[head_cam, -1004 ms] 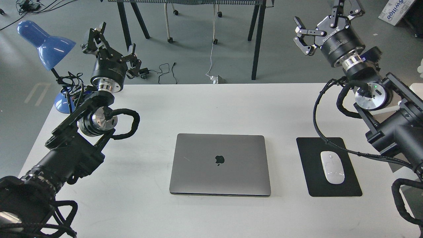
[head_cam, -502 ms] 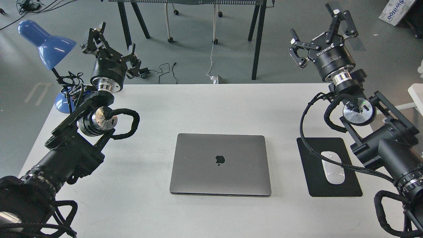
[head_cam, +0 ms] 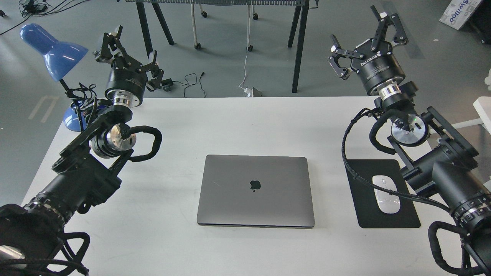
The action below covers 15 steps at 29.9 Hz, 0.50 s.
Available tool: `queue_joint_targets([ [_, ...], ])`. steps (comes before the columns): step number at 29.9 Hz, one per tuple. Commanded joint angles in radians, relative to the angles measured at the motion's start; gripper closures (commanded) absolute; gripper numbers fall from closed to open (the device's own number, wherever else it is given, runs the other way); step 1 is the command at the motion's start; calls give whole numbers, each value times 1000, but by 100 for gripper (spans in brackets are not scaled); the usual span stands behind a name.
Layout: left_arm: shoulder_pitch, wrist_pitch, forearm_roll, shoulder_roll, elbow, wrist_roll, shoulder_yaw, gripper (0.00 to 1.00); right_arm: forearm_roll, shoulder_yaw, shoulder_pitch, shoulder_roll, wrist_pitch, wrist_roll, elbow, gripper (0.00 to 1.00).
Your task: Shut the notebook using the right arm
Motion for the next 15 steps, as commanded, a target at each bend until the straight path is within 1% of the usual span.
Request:
queue_joint_targets([
  [1,0,0,0,-1,0,0,0,0,0,-1,0,0,0,0,1,0],
  [15,0,-2,0,-1,0,0,0,0,1,-4,-1,0,5,-1,2,0],
])
